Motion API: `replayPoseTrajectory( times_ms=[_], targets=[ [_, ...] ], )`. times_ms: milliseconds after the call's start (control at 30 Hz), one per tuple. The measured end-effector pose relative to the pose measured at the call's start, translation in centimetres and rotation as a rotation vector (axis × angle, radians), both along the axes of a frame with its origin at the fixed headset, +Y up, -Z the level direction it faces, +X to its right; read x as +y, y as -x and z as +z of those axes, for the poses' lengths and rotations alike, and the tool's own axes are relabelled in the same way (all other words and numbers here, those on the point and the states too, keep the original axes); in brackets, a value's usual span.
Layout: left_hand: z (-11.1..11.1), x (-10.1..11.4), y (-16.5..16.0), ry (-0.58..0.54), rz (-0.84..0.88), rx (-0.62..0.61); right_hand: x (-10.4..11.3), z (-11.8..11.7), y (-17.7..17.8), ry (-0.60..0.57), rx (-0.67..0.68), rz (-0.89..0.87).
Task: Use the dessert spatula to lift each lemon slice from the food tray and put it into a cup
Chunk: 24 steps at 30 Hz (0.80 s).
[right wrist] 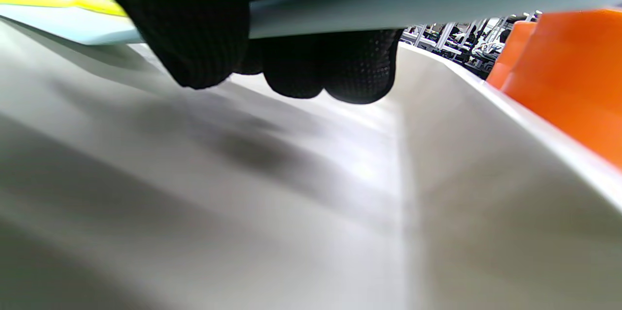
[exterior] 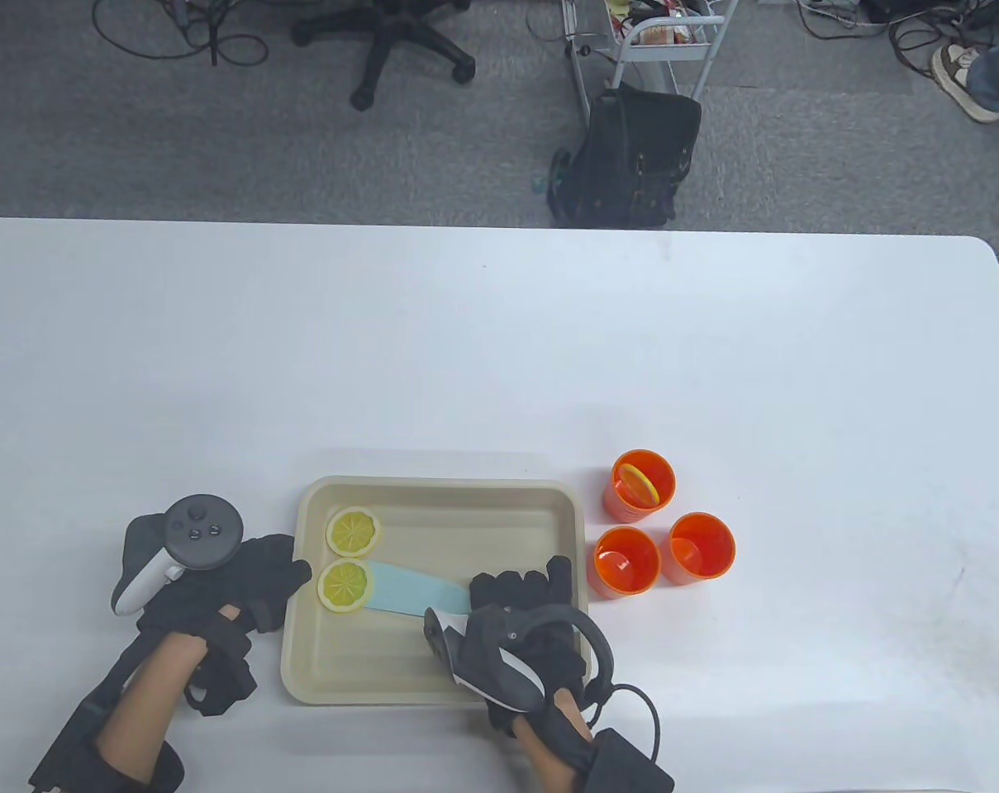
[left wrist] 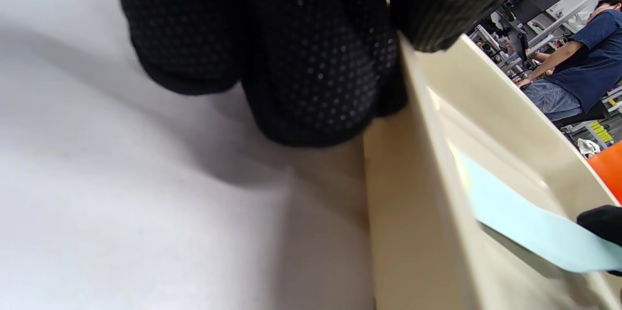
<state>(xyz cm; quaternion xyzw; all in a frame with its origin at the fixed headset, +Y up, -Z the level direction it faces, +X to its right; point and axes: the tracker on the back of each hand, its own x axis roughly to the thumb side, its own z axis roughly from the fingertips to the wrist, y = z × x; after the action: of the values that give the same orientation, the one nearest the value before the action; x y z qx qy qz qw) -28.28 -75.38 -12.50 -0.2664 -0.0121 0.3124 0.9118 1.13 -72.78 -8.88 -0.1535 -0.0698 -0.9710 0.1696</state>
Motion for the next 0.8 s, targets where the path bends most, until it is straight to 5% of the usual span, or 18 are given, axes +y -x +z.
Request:
replayPoseTrajectory(
  times_ms=[800],
  targets=[
    [0.0, 0.0, 0.0, 0.000, 0.000, 0.000, -0.3, 0.5, 1.6, -0.023, 0.061, -0.033]
  ],
)
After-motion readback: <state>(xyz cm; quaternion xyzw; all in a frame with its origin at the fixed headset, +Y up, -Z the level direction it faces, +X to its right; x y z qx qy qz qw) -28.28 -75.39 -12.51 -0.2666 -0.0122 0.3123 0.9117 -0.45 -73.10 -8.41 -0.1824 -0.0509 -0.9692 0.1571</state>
